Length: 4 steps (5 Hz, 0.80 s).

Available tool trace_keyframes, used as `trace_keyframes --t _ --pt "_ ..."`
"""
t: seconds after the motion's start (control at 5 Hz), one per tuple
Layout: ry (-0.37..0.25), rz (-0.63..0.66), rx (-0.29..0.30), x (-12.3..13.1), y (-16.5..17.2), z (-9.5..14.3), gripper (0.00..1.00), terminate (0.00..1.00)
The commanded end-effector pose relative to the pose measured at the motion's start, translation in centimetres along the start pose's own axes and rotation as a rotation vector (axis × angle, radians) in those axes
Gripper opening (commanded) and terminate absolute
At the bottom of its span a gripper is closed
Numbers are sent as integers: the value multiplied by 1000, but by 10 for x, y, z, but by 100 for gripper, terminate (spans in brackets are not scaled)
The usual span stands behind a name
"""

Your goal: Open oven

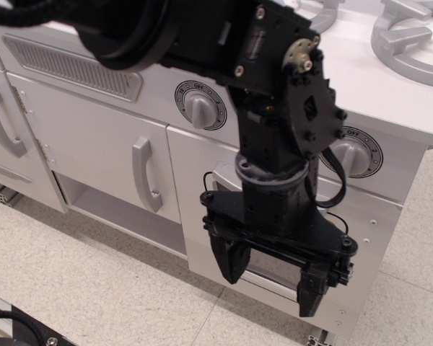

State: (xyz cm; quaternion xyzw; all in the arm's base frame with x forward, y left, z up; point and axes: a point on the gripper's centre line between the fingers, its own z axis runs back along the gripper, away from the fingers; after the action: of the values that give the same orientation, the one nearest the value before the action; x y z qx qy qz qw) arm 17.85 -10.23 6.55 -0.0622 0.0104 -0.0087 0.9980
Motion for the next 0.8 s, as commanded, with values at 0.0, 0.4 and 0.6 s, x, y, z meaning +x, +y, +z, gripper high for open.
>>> trace_keyframes --t 0.0,0.4,0.6 --pt "0 0 0 0 0 0 100 0" --pt "-87 378 -74 14 43 -1 100 0" --pt "-214 577 -61 17 68 -1 100 0"
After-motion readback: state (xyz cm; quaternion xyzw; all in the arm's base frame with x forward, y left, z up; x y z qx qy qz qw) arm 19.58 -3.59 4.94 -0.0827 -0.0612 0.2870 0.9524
